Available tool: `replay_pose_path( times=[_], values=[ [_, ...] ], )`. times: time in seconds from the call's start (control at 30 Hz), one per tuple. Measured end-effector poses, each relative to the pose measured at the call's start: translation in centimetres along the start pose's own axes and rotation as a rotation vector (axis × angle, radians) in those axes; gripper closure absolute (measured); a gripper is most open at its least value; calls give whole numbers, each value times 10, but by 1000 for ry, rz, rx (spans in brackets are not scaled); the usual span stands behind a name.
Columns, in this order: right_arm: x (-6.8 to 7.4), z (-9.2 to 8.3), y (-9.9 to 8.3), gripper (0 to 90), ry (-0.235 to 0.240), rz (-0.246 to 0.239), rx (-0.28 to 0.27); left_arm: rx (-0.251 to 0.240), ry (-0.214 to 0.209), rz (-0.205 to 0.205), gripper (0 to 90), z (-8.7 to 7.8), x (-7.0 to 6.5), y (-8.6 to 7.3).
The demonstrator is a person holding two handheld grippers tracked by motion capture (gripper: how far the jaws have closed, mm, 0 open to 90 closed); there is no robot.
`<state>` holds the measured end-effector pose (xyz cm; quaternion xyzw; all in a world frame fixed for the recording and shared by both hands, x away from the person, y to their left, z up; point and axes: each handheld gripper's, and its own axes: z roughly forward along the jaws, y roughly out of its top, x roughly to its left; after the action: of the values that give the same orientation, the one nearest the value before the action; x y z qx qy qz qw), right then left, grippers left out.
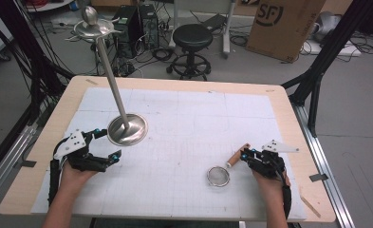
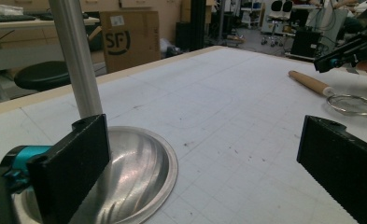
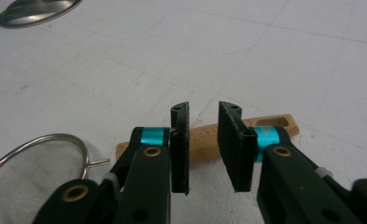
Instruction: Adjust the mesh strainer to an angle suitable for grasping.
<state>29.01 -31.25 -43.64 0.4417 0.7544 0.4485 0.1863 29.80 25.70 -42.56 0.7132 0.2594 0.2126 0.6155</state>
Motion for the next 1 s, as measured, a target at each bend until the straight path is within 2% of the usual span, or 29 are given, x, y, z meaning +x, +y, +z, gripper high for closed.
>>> replay_pose_path(
  times=[0.07,0.1,0.17,0.27,0.37,0.47,0.63,0.73,0.77,0.9,1.0],
  values=[
    [0,2,-1,802,-12,-10,21,-5,-1,-2,32,0,-1,0],
    [1,2,-1,814,-34,-24,41,-4,-2,-1,32,0,-1,0],
    [1,3,-2,816,-44,-24,50,-4,-3,-1,32,0,0,0],
    [0,3,-2,819,-89,-17,63,-2,-2,-4,32,0,0,0],
    [-3,3,-3,867,-126,-6,77,-3,-1,-6,32,0,-1,0],
    [-4,4,-3,889,-125,-3,80,-3,-2,-3,32,0,0,1],
    [-1,8,2,894,-143,-36,113,-25,13,-1,32,-6,2,6],
    [-1,10,1,894,-146,-31,124,-31,12,-2,32,-7,2,7],
    [-2,12,1,894,-161,-40,137,-30,11,-1,32,-7,2,7],
    [-3,12,1,894,-164,-32,141,-14,10,-4,32,-5,2,5],
    [-5,16,1,894,-165,-28,170,-7,11,4,32,-5,2,5]
  ],
)
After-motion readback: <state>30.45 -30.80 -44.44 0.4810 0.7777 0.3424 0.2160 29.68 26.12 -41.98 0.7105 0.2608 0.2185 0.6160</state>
